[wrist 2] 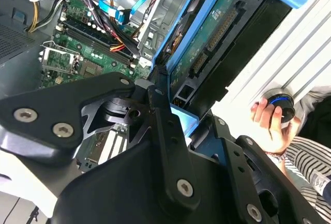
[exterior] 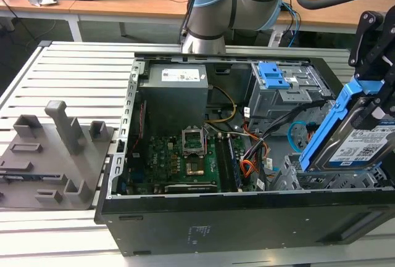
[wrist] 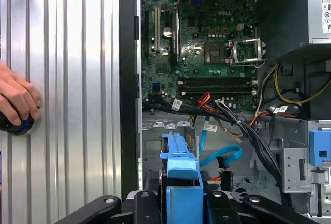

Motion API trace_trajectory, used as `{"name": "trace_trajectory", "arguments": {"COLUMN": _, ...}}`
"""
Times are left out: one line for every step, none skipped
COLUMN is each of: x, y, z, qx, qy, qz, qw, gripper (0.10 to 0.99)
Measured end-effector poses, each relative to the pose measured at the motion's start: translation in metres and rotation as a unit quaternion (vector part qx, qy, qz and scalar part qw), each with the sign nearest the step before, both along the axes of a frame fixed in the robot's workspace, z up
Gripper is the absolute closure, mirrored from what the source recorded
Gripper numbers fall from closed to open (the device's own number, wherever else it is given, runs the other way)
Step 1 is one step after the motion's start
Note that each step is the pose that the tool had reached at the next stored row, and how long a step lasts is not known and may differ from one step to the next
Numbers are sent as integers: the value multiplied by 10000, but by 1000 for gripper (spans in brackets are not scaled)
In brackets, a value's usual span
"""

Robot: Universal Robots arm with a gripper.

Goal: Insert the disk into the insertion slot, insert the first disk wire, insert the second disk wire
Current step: 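Insert the disk into the insertion slot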

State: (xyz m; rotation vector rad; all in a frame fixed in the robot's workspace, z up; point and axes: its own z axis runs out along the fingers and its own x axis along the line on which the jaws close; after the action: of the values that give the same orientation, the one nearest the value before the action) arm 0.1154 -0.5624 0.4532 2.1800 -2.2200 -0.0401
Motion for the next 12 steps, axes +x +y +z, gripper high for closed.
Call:
{"name": "trace_trajectory", "arguments": {"x": -9, "y": 4, "z": -3, "qx": 1, "qy": 0, "qz": 0, "qw": 10000, "gripper": 722}}
{"name": "trace_trajectory", "arguments": {"x": -10, "y": 23, "z": -8, "qx": 1, "qy": 0, "qz": 1, "qw": 10000, "gripper": 722}}
{"name": "trace_trajectory", "arguments": {"x": -11, "y": 40, "z": -12, "qx": 2, "qy": 0, "qz": 0, "qw": 10000, "gripper": 722}}
{"name": "trace_trajectory", "arguments": {"x": -11, "y": 69, "z": -16, "qx": 2, "qy": 0, "qz": 0, "qw": 10000, "gripper": 722}}
{"name": "trace_trajectory", "arguments": {"x": -11, "y": 95, "z": -21, "qx": 2, "qy": 0, "qz": 0, "qw": 10000, "gripper": 722}}
{"name": "trace_trajectory", "arguments": {"x": -11, "y": 115, "z": -26, "qx": 2, "qy": 0, "qz": 0, "qw": 10000, "gripper": 722}}
{"name": "trace_trajectory", "arguments": {"x": -11, "y": 123, "z": -30, "qx": 3, "qy": 0, "qz": 0, "qw": 10000, "gripper": 722}}
{"name": "trace_trajectory", "arguments": {"x": -12, "y": 127, "z": -34, "qx": 2, "qy": 0, "qz": 0, "qw": 10000, "gripper": 722}}
{"name": "trace_trajectory", "arguments": {"x": -13, "y": 129, "z": -40, "qx": 3, "qy": 0, "qz": 0, "qw": 10000, "gripper": 722}}
{"name": "trace_trajectory", "arguments": {"x": -13, "y": 130, "z": -48, "qx": 3, "qy": 0, "qz": 0, "qw": 10000, "gripper": 722}}
{"name": "trace_trajectory", "arguments": {"x": -13, "y": 134, "z": -64, "qx": 2, "qy": 0, "qz": 0, "qw": 10000, "gripper": 722}}
{"name": "trace_trajectory", "arguments": {"x": -14, "y": 140, "z": -75, "qx": 2, "qy": 0, "qz": 0, "qw": 10000, "gripper": 722}}
